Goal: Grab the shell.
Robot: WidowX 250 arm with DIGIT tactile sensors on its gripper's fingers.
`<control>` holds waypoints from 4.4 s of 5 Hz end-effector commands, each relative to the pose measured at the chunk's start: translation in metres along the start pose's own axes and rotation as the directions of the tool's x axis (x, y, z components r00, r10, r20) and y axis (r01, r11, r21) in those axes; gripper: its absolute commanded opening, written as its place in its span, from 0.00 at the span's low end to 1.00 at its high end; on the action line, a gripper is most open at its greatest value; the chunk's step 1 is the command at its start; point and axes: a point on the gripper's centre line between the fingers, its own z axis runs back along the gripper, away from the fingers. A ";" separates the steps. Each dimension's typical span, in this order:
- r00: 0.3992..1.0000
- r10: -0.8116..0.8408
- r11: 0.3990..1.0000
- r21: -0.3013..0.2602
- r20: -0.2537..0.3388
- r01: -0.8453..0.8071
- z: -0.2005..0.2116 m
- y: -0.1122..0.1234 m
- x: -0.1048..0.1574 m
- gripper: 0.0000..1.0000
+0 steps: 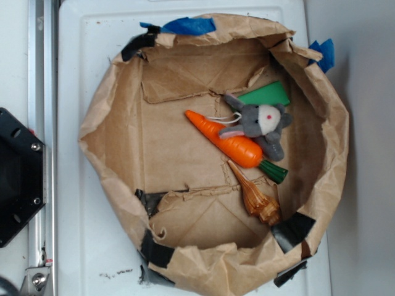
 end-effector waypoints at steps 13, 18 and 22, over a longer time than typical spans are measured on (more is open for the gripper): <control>0.820 -0.562 0.824 -0.015 0.112 0.567 -0.131 0.030 0.178 1.00; 0.702 -0.681 0.713 -0.029 0.209 0.700 -0.176 -0.011 0.179 1.00; 0.639 -0.713 0.646 -0.084 0.287 0.759 -0.215 -0.030 0.158 1.00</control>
